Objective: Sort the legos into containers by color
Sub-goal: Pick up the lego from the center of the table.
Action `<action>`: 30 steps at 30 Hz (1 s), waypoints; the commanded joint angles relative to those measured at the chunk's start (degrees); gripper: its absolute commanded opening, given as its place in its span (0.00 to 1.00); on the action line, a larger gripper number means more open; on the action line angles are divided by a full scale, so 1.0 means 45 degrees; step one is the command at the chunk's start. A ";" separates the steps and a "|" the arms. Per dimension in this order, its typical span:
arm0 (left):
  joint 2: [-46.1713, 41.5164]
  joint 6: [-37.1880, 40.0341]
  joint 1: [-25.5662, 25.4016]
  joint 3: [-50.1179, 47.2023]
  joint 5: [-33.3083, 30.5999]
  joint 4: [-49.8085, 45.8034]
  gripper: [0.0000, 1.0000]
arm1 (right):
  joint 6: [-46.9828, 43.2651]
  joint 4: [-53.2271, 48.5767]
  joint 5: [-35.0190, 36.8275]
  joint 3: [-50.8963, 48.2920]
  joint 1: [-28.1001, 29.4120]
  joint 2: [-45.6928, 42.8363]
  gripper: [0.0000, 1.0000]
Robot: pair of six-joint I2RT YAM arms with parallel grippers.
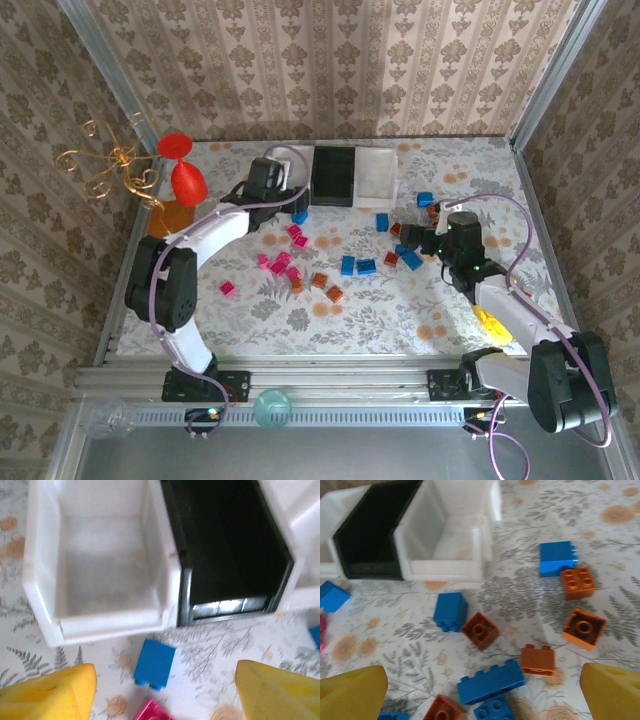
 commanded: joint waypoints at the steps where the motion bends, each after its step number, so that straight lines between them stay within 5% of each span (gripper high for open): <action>1: 0.0513 0.1587 0.0452 -0.0503 0.1773 0.0093 0.80 | -0.0900 0.0415 -0.1627 0.0379 0.0722 0.0331 1.00; 7: 0.2107 0.2470 0.0451 0.0582 0.2069 -0.0639 0.83 | -0.2106 0.0522 -0.3393 0.0781 0.2003 0.1017 1.00; 12: 0.3187 0.2648 0.0441 0.1487 0.2263 -0.0783 0.80 | -0.2311 0.0368 -0.3265 0.0909 0.2251 0.1280 1.00; 22: 0.4913 0.2846 0.0179 0.3395 0.1774 -0.1719 0.56 | -0.2328 0.0270 -0.3051 0.0948 0.2271 0.1339 1.00; 30: 0.4002 0.2534 0.0061 0.2451 0.1504 -0.1439 0.38 | -0.2218 0.0253 -0.2732 0.1000 0.2291 0.1421 1.00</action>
